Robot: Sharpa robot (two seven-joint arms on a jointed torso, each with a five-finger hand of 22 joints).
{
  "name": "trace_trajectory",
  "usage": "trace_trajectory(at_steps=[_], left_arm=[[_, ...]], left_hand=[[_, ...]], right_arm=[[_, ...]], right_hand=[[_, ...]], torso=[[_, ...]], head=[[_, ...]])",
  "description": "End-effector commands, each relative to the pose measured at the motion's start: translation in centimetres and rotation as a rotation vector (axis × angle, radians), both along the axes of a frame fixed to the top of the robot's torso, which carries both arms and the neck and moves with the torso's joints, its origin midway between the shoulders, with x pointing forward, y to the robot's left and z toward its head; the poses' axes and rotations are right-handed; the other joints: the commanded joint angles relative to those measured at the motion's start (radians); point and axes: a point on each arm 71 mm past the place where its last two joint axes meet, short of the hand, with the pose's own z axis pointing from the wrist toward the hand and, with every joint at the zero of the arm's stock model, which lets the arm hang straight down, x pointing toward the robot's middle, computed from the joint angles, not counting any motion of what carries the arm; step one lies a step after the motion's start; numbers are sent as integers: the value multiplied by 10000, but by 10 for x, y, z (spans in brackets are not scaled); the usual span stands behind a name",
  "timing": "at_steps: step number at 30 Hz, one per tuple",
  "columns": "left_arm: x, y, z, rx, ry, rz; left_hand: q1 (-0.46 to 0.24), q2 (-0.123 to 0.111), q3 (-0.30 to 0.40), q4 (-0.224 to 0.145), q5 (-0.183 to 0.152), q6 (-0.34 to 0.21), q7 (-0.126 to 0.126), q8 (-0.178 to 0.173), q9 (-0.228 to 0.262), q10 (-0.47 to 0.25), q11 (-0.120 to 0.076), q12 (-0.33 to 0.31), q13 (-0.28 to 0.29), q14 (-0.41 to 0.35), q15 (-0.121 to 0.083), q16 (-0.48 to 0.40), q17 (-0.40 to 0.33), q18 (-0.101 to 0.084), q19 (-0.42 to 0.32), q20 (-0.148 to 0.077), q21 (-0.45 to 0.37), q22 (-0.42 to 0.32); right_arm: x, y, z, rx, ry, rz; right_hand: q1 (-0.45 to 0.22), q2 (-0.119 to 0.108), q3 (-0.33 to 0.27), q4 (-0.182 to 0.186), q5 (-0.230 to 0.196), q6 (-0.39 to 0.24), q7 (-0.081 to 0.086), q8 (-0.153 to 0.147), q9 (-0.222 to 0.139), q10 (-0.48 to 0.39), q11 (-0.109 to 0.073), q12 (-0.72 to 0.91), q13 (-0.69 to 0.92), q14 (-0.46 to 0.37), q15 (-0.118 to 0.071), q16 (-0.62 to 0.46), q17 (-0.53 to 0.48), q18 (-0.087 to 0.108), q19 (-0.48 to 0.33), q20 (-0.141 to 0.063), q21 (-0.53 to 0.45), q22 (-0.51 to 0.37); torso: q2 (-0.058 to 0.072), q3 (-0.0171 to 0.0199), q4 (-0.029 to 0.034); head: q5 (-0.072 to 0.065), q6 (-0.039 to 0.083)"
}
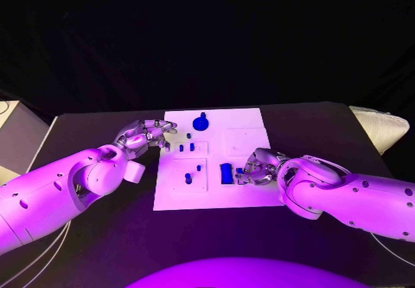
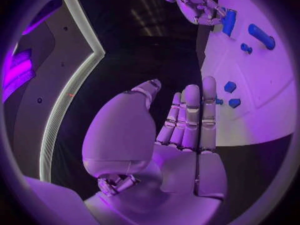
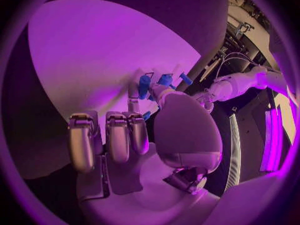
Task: Assemble the parts on the task board
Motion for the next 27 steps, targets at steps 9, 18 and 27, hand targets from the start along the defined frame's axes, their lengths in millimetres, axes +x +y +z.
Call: trace_trajectory(at_steps=[9, 18, 27], left_arm=[[-1, -3, -1, -43, -19, -210], [-1, -3, -1, 32, -1, -239], [-1, -2, -2, 83, 17, -262]], left_hand=[[8, 111, -12, 72, 23, -58, 95, 41, -17, -100, 6, 47, 13, -4, 49, 45, -17, 142, 86, 5, -54, -15], [9, 118, -30, 102, 22, -49, 96, 59, -15, -136, 10, 50, 13, -25, 53, 38, -20, 137, 71, 13, -68, -20], [10, 124, -44, 127, 23, -37, 97, 78, -13, -158, 13, 56, 15, -42, 58, 34, -22, 136, 58, 18, -80, -25]], right_arm=[[-1, 3, -1, 24, 43, 124], [-2, 5, 0, 65, 21, 172], [-3, 4, 1, 53, -40, 177]], right_hand=[[-390, 66, -167, -4, -138, 38, 10, 57, -7, 1044, -27, 21, 2635, 1044, -56, 43, 2626, -181, 1000, -33, -38, 2574], [-542, 182, -169, -5, -157, 71, -3, 76, -5, 1044, -36, 21, 2635, 1044, -58, 43, 2626, -194, 1015, -31, 27, 2591], [-674, 261, -166, -7, -152, 91, -12, 89, -3, 1044, -44, 21, 2635, 1044, -62, 43, 2626, -204, 1027, -32, 80, 2606]], torso=[[15, 1, -7], [9, -2, 13], [7, -2, -9]], head=[[-19, 23], [-27, 21], [-11, 31]])
